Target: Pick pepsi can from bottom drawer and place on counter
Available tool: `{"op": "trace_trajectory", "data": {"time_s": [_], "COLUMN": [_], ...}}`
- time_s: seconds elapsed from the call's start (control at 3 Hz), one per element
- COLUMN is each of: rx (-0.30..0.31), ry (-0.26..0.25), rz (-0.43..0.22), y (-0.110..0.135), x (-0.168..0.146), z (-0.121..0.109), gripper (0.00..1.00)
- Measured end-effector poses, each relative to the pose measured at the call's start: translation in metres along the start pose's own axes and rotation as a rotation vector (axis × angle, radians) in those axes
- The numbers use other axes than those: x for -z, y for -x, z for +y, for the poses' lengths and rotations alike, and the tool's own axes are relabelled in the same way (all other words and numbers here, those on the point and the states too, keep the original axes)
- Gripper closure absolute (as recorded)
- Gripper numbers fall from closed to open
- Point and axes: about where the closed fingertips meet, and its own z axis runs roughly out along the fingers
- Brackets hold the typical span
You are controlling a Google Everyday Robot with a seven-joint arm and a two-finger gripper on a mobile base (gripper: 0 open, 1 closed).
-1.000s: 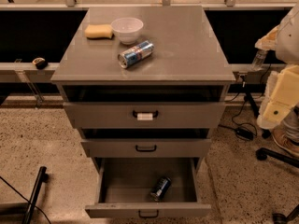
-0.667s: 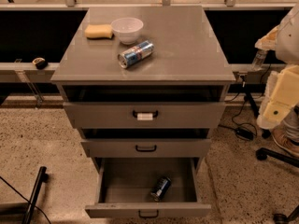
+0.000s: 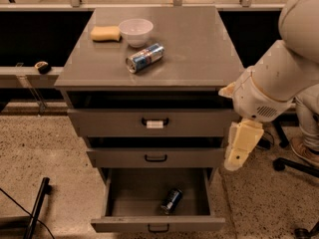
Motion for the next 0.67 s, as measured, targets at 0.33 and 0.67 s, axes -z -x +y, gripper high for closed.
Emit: {"op": "trace_trajectory", "data": {"time_s": [0.33,0.67], "rx": [-0.003,0.034], "ry": [-0.008,0.044], "rz": [0.008,0.027], "y": [-0.001,0.006], "x": [0.006,-0.011], "z": [0.000,0.004], "gripper": [0.00,0.00]}}
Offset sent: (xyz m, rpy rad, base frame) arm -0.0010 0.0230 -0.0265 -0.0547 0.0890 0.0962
